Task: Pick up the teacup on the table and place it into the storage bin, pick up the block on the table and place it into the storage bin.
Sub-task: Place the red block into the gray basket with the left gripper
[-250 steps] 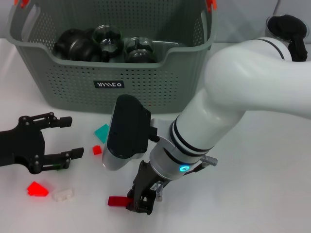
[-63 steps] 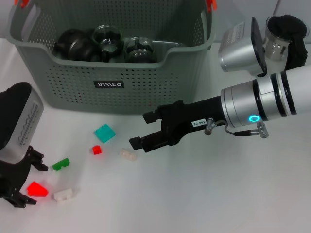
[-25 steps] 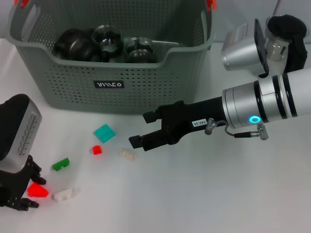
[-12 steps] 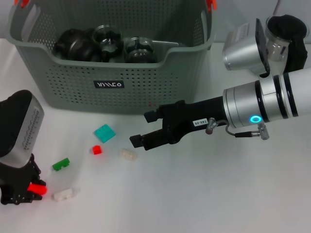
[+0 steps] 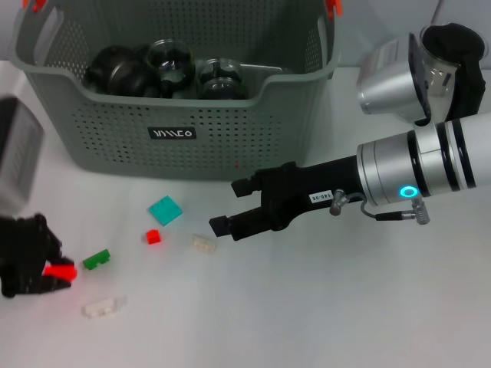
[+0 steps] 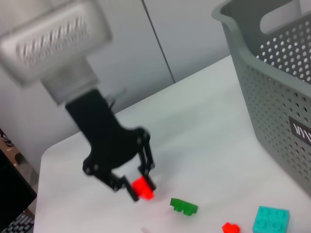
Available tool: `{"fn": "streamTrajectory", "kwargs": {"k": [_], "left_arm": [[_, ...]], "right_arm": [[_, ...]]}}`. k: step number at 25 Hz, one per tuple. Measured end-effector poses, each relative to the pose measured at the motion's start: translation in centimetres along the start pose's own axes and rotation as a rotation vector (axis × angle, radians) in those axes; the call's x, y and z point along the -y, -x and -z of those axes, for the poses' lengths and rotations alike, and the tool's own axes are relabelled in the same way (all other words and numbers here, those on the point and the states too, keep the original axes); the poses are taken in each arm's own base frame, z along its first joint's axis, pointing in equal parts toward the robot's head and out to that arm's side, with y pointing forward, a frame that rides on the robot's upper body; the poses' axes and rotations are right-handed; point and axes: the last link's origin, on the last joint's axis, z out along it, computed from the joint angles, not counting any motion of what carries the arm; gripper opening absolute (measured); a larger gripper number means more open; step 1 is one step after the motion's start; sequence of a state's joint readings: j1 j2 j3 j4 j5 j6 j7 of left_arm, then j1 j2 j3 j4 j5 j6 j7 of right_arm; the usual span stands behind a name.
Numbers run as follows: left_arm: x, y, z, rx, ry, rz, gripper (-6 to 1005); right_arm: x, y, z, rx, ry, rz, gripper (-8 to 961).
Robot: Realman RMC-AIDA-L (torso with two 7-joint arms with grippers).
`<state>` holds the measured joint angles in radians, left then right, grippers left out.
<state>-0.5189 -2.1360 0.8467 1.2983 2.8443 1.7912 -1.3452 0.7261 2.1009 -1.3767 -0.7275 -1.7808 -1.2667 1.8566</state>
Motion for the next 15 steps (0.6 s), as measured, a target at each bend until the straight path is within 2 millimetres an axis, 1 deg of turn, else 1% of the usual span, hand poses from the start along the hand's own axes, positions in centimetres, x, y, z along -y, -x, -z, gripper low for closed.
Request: {"fn": "streamTrajectory", "kwargs": {"k": [1, 3, 6, 8, 12, 15], "left_arm": [[0.5, 0.2, 0.8, -0.057, -0.026, 0.07, 226], [0.6, 0.3, 1.1, -0.09, -0.036, 0.102, 226], [0.9, 0.5, 2.2, -0.204, -0.071, 0.199, 225], [0.9, 0.7, 3.3, -0.298, -0.086, 0.257, 225], [0.7, 1.1, 6.4, -0.548, -0.124, 0.368, 225], [0.9, 1.0, 8.1, -0.715, -0.157, 0.429, 225]], "right_arm": [[0.0, -0.1, 0.0, 0.0, 0.0, 0.001, 946], [0.0, -0.2, 0.1, -0.002, 0.0, 0.007, 946], [-0.1, -0.4, 0.2, -0.011, 0.013, 0.023, 946], [-0.3, -0.6, 0.3, -0.015, 0.024, 0.037, 946], [-0.7, -0.7, 0.4, -0.025, 0.053, 0.063, 946], [-1.0, -1.0, 0.5, -0.045, 0.078, 0.082, 946]]}}
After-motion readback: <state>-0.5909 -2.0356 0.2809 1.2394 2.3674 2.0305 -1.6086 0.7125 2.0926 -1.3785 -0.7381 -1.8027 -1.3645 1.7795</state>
